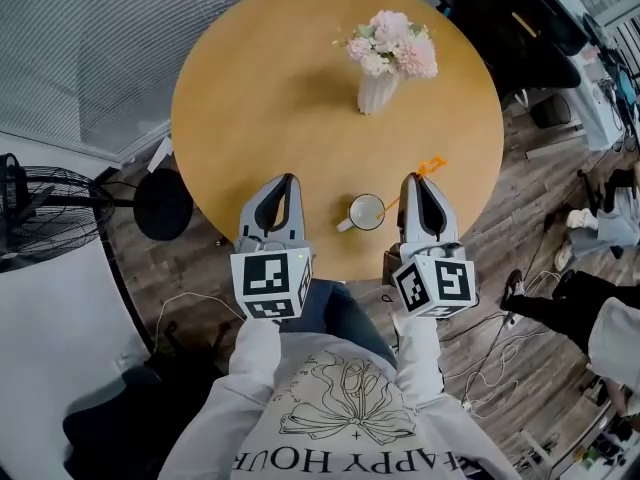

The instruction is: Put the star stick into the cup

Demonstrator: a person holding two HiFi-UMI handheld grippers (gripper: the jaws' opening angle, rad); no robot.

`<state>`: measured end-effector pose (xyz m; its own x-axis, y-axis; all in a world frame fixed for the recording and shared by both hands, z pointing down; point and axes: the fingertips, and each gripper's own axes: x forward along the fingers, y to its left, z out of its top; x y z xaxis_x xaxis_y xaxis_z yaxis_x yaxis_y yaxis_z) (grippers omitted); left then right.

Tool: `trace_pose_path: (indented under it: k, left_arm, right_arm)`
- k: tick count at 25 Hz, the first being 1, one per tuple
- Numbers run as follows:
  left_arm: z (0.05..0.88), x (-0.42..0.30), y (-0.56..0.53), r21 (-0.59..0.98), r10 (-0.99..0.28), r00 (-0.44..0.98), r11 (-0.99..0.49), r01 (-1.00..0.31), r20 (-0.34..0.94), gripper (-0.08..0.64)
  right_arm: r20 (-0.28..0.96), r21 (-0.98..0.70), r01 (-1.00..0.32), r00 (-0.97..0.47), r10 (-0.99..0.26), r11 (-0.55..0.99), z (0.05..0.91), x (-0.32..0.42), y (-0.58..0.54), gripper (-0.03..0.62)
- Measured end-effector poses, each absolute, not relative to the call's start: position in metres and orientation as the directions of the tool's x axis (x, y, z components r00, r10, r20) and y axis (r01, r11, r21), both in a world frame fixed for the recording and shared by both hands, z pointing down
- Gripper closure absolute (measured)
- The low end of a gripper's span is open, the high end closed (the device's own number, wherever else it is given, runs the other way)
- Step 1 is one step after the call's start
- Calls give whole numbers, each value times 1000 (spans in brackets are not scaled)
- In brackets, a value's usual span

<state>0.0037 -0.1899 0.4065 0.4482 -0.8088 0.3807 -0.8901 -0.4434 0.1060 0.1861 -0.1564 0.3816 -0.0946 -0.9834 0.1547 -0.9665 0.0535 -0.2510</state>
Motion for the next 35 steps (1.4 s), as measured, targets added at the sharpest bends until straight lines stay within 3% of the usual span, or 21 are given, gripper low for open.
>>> trace_pose_path:
  k: [35]
  left_arm:
    - [489, 6, -186, 154, -738, 432, -417, -896, 518, 554]
  right_arm:
    - [339, -245, -966, -166, -926, 83, 485, 172, -170, 574]
